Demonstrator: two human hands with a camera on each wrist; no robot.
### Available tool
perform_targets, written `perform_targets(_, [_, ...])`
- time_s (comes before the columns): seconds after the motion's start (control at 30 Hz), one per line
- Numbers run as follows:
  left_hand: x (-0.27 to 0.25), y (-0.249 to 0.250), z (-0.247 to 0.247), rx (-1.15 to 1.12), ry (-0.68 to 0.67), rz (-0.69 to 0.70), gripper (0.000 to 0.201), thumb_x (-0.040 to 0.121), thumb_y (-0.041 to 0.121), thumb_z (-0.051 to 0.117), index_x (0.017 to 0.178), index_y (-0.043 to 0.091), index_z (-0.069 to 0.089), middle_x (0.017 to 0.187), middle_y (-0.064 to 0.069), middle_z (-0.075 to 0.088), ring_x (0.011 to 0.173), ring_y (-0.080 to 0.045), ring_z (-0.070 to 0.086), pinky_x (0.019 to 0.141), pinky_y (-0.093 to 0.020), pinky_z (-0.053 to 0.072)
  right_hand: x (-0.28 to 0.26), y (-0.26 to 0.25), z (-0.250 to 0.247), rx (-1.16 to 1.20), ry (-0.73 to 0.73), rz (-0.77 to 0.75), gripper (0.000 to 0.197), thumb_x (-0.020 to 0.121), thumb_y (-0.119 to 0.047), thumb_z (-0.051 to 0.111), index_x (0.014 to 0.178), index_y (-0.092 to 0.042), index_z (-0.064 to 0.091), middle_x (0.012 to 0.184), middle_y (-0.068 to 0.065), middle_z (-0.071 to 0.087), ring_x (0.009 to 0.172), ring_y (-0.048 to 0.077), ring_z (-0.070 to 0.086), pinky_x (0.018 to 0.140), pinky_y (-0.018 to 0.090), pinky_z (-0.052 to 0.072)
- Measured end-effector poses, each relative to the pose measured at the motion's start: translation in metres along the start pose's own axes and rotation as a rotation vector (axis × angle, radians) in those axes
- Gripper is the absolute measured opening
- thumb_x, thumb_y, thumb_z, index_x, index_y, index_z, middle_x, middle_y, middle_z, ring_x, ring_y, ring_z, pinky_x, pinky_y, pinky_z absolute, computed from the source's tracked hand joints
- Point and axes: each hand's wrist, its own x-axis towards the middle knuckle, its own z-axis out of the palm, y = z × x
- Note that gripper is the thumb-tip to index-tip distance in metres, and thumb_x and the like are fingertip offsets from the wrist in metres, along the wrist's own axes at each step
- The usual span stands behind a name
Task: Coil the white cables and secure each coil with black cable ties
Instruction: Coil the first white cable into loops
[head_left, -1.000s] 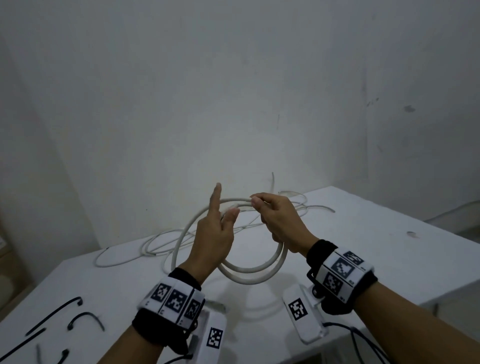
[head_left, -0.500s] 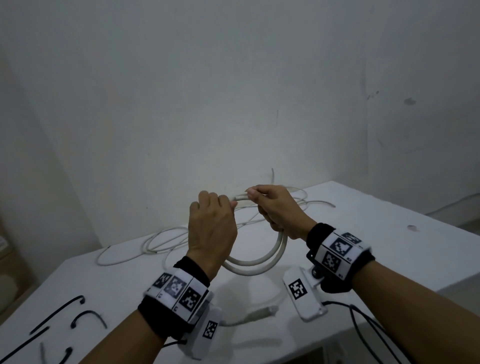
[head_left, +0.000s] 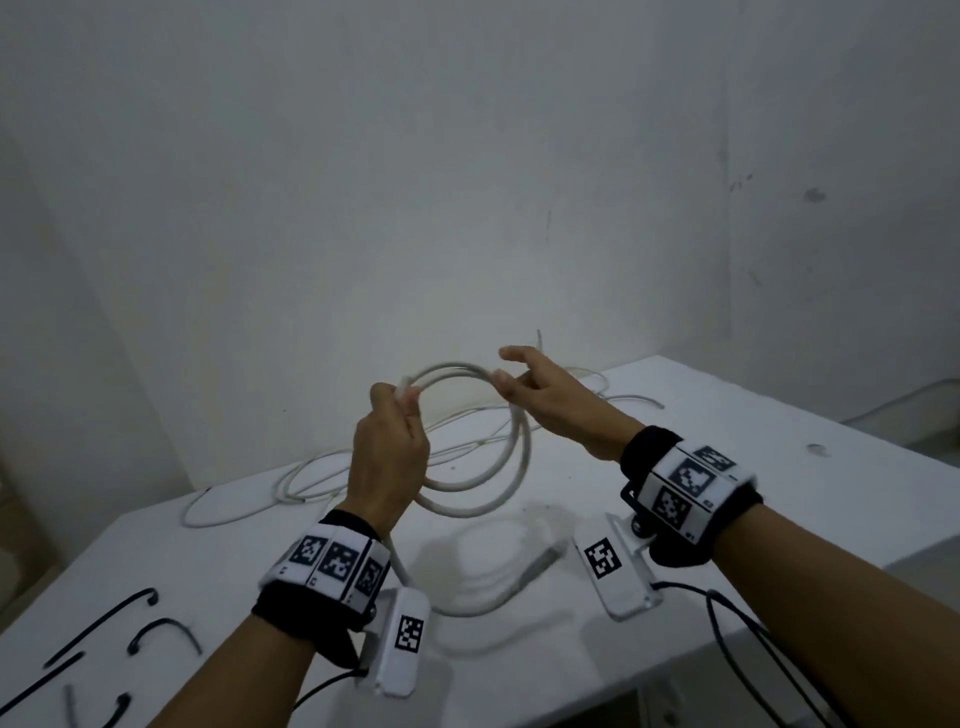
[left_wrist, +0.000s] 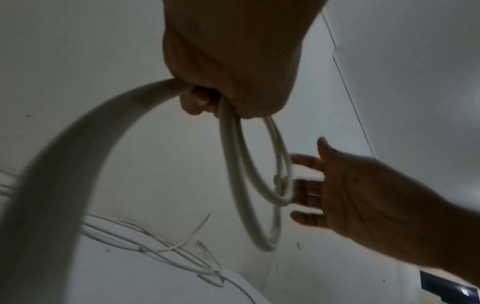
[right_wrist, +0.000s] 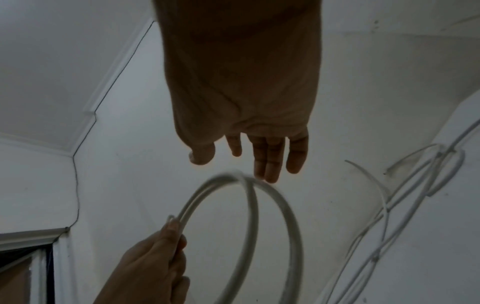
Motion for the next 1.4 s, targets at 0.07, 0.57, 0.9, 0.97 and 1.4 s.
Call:
perform_targets(0.07, [0.005,-0.002,-0.004,-0.001,0.053,-0.077,0.028,0.102,0.033,0.033,0.093,0.007,0.039,0.068,-0.006,0.052,0.058,-0.026,0.047,0.049,-0.032,0.029,-0.012,0.009,-0.004,0.018,0.063,0.036,0.046,0.094,-0.047,0.044,0.134,-0.026,0.038,0.092,-0.002,0.053,0.085,0.010,0.053,0.070,0.019,0.042])
perform_targets(0.57, [0.004,-0.010,0.000,-0.134,0.111,-0.347,0.028,0.103,0.032,0.034,0.098,0.006,0.042,0.071,0.001,0.047,0.060,-0.012,0.045,0.050,-0.027,0.032,-0.072,0.062,0.087,0.695,0.288,0.357,0.028,0.102,-0.031,0.035,0.111,-0.012,0.053,0.081,0.010,0.067,0.080,0.024,0.068,0.070,0.035,0.055])
perform_targets(0.9, [-0.022,-0.013,-0.002,-0.425,-0.118,-0.345,0.028,0.101,0.034,0.040,0.084,0.013,0.044,0.065,-0.009,0.048,0.048,-0.018,0.047,0.041,-0.030,0.042,-0.025,0.045,0.063,0.914,0.486,0.556,0.020,0.092,-0.021,0.054,0.073,-0.018,0.054,0.054,-0.001,0.036,0.044,0.012,0.029,0.040,0.020,0.026])
perform_targets(0.97, [-0.024,-0.010,0.001,-0.358,-0.103,-0.291,0.026,0.101,0.035,0.039,0.088,0.013,0.045,0.067,-0.007,0.048,0.050,-0.018,0.048,0.041,-0.032,0.045,-0.023,0.047,0.067,0.994,0.446,0.572,0.017,0.089,-0.021,0.059,0.073,-0.020,0.053,0.049,-0.002,0.034,0.037,0.010,0.027,0.034,0.017,0.025])
perform_targets(1.4, [-0.036,-0.005,0.011,-0.119,-0.081,-0.192,0.021,0.102,0.025,0.036,0.088,0.011,0.043,0.061,-0.001,0.049,0.054,-0.013,0.045,0.045,-0.020,0.031,-0.025,0.040,0.053,1.344,0.012,0.457,0.044,0.092,-0.035,0.035,0.078,-0.001,0.060,0.049,0.007,0.046,0.043,0.020,0.045,0.049,0.025,0.044])
